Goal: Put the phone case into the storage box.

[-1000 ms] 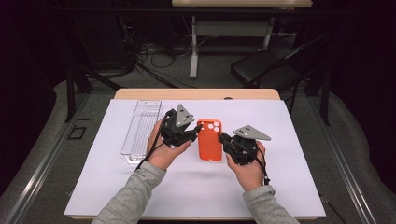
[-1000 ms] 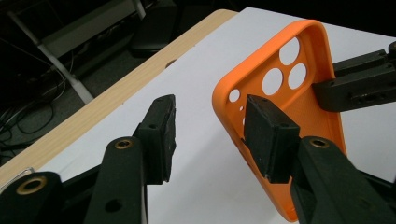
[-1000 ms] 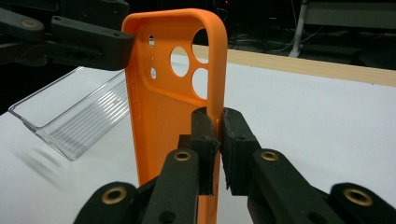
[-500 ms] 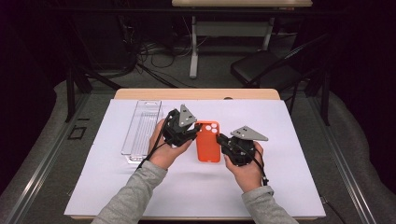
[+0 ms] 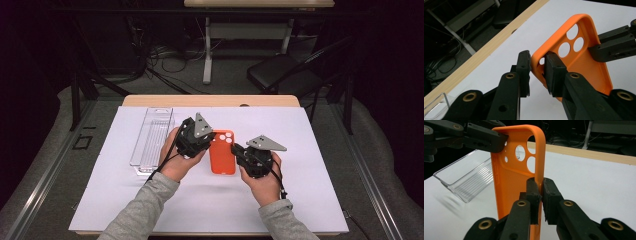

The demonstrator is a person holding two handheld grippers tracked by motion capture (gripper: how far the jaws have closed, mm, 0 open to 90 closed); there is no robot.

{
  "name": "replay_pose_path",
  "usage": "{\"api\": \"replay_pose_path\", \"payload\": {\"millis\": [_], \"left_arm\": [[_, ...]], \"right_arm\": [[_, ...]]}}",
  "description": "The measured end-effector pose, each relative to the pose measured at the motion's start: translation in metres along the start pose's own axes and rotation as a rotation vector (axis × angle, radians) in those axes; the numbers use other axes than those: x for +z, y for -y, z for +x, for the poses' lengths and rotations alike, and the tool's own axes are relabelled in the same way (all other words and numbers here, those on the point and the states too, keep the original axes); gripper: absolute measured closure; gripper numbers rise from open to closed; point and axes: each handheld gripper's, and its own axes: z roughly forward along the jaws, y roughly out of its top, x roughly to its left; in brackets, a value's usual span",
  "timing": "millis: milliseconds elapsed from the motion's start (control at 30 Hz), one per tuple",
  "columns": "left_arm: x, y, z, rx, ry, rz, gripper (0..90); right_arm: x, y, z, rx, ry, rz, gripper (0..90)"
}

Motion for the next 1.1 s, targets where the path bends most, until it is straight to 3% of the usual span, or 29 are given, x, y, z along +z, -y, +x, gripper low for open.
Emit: {"api": "replay_pose_path", "payload": {"millis": [700,1100], "left_arm": [[-0.0029,0.0004,0.003,0.015,0.011,0.007,80.7],[-0.0038,0.0008,0.0042,0.0,0.017,0.004,81.0]], "right_arm": [[0.0008,0.0004,-0.0008,0.011,-0.012,-0.004,84.2],[0.0011,0.0006,-0.0011,0.015,-0.02,-0.005,84.0]]}}
